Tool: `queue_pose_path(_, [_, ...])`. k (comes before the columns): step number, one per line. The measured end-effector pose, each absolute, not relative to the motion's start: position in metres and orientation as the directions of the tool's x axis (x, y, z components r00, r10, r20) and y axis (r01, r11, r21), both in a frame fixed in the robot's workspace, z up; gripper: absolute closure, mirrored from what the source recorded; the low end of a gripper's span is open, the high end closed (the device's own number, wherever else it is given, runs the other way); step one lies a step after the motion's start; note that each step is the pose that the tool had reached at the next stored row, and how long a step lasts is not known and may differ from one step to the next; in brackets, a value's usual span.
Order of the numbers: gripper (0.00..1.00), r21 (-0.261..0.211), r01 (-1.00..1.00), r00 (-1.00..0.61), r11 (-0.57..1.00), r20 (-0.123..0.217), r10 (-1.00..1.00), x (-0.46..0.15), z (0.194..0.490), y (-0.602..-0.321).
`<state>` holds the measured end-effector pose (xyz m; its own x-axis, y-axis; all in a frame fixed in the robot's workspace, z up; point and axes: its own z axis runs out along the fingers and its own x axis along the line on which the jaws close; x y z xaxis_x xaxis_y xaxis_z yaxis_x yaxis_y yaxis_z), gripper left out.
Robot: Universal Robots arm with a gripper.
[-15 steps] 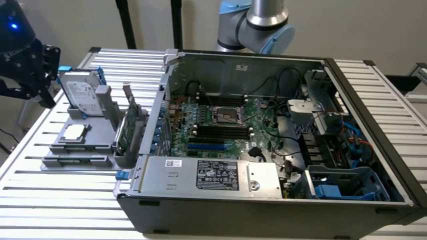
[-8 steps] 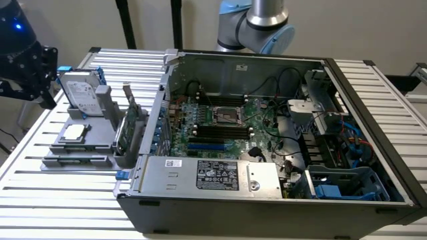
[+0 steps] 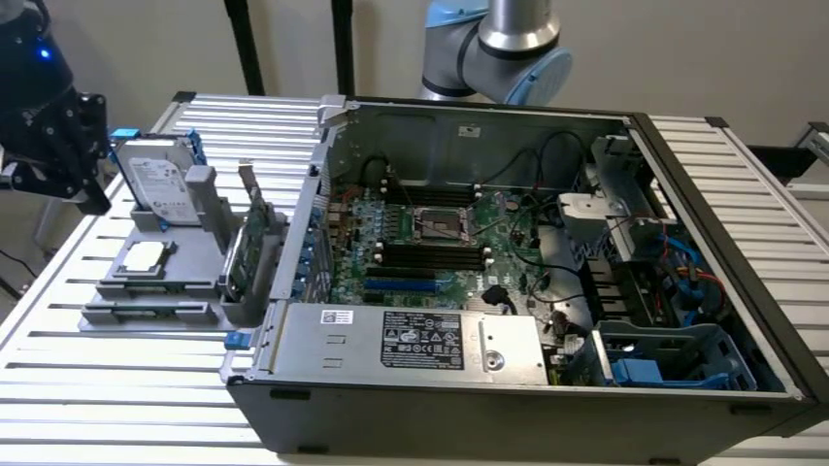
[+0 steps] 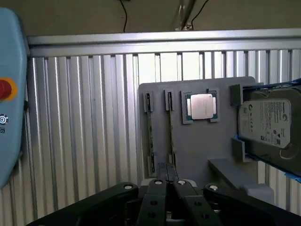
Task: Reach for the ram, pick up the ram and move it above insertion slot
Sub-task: 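Pick up the ram and move it above insertion slot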
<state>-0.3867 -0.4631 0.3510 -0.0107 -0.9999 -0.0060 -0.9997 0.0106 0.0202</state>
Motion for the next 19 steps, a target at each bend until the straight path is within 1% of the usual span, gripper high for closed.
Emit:
queue_pose_path(10, [0.89, 0.020, -0.986, 0.167, -0.167, -0.006, -0.986, -0.3868, 0.3470, -0.4631])
queue_pose_path(16, [0.88, 0.019, -0.985, 0.170, -0.170, -0.006, -0.986, -0.3867, 0.3468, -0.4631])
queue_pose_path(18, [0.76, 0.019, -0.985, 0.170, -0.170, -0.006, -0.986, -0.3868, 0.3469, -0.4631])
queue_pose_path(19, [0.76, 0.019, -0.985, 0.170, -0.170, -0.006, -0.986, -0.3867, 0.3468, -0.4631])
